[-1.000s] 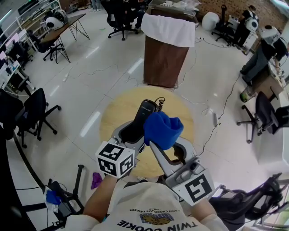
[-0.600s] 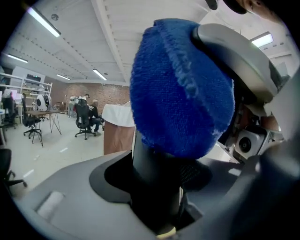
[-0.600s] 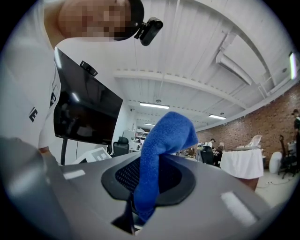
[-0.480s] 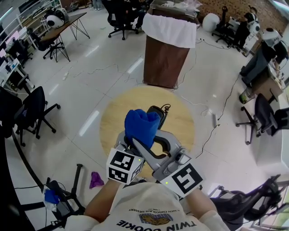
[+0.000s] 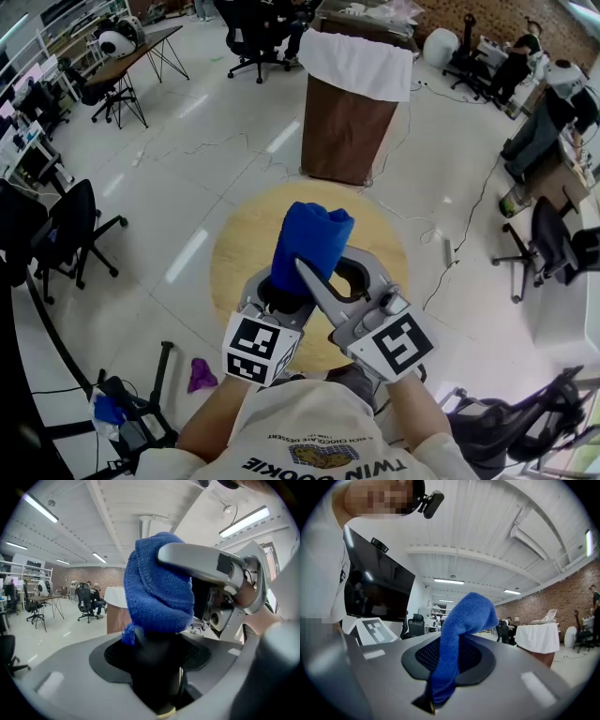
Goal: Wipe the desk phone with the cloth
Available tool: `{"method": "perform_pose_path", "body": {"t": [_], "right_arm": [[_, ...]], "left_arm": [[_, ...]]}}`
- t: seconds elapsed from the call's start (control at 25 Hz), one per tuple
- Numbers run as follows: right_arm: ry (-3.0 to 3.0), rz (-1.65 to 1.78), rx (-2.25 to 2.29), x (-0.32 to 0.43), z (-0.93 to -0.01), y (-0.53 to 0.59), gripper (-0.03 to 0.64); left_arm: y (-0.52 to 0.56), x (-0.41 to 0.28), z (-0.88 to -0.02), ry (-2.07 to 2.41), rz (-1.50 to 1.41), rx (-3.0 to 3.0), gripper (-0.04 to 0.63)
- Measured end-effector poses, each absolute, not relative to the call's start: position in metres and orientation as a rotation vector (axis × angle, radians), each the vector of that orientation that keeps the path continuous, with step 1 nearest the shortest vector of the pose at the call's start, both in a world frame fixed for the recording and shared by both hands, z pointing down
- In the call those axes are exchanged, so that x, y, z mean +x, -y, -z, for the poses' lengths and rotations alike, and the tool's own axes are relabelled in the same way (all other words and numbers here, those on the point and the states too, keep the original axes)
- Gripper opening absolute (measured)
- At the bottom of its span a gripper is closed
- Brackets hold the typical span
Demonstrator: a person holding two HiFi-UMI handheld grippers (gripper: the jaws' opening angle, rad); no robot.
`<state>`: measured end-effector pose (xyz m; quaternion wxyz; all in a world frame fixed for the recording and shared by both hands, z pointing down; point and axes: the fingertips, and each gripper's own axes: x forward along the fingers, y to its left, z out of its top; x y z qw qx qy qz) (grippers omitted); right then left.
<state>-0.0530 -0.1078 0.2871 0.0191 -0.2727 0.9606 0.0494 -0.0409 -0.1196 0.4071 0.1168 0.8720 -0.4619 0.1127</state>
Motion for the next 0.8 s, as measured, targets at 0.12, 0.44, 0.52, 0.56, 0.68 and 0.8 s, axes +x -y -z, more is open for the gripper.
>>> {"method": "perform_pose_path", "body": {"t": [0.12,0.44,0.52,0.56,0.68,0.8], "right_arm": [[-2.972,-0.186,-0.875,-0.039,-0.283,0.123,0.064],[-2.881,-0.214,-1.02,-0.001,-0.263,0.159,0.064],[-2.859,-0.224,-1.059,0.009,-0.259,0.166,0.064],[-2.848,-0.226,-1.079,0.014,-0.257,0.169,0.064],[-2.814,-0.227,-1.129,0.027,-0.252,0.177,0.064],[-2.8,-0.239,-1.154,0.033,-0.248,0.179,0.064]], "left_arm": [[0.123,-0.041,-0.404,1.367,-0.318,2.552,0.264],[0.121,-0.04,-0.404,1.368,-0.312,2.557,0.264],[0.12,-0.039,-0.402,1.366,-0.308,2.564,0.263],[0.119,-0.038,-0.402,1.365,-0.305,2.566,0.262],[0.118,-0.037,-0.4,1.366,-0.299,2.57,0.264],[0.117,-0.037,-0.399,1.366,-0.297,2.573,0.264]]}}
